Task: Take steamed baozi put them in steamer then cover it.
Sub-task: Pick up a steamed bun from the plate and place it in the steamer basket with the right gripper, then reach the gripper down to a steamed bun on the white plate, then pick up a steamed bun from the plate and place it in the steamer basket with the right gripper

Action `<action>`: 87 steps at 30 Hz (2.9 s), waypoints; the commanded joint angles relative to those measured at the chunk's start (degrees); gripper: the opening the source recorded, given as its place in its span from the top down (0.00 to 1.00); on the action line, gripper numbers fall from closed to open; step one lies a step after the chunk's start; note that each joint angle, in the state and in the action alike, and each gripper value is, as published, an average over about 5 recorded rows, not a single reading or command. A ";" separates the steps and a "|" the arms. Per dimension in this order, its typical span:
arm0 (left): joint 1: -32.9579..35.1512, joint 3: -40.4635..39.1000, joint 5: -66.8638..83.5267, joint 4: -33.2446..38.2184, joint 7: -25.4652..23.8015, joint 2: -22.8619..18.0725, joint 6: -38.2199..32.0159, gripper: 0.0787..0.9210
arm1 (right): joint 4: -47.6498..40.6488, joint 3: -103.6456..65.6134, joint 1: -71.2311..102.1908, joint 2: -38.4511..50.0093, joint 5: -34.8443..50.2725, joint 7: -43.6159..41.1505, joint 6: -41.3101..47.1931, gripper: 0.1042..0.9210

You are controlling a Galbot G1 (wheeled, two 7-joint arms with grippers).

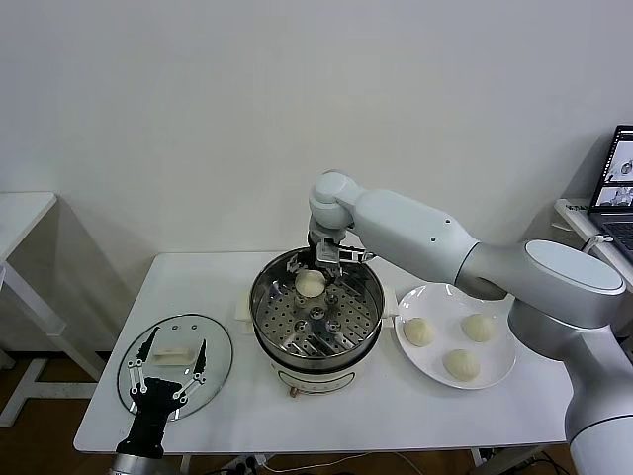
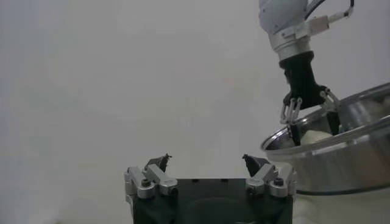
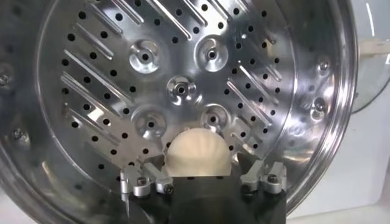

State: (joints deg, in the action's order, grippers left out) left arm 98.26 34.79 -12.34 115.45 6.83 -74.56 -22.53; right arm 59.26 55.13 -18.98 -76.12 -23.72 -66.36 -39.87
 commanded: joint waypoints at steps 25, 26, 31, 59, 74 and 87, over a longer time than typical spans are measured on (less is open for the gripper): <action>-0.74 -1.90 -1.24 0.12 0.76 0.94 0.69 0.12 | 6.28 21.83 -4.37 38.51 47.84 0.71 47.37 0.12; -0.76 -1.93 -1.24 0.12 0.78 0.92 0.73 0.12 | 5.75 21.36 -3.24 38.04 47.45 1.15 47.38 0.12; -0.64 -1.81 -1.23 -0.08 0.88 0.85 0.69 0.12 | 3.32 17.85 1.92 34.63 46.48 3.13 47.46 0.12; -0.13 -0.74 -1.16 -0.79 1.11 0.30 0.19 0.12 | -8.70 11.35 8.62 22.37 39.08 4.18 45.55 0.12; -0.63 -1.05 -0.92 -0.44 1.20 0.69 0.39 0.12 | -1.79 14.69 -0.36 25.53 39.74 -0.16 45.22 0.32; -1.34 -2.18 -0.92 -0.13 1.15 1.55 1.03 0.12 | 10.30 27.71 -31.63 21.92 53.19 -13.48 46.06 0.38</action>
State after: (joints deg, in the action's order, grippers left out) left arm 96.95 32.86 -13.24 115.24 8.02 -73.12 -21.74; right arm 61.77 75.27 -32.04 -51.92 20.83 -73.37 5.32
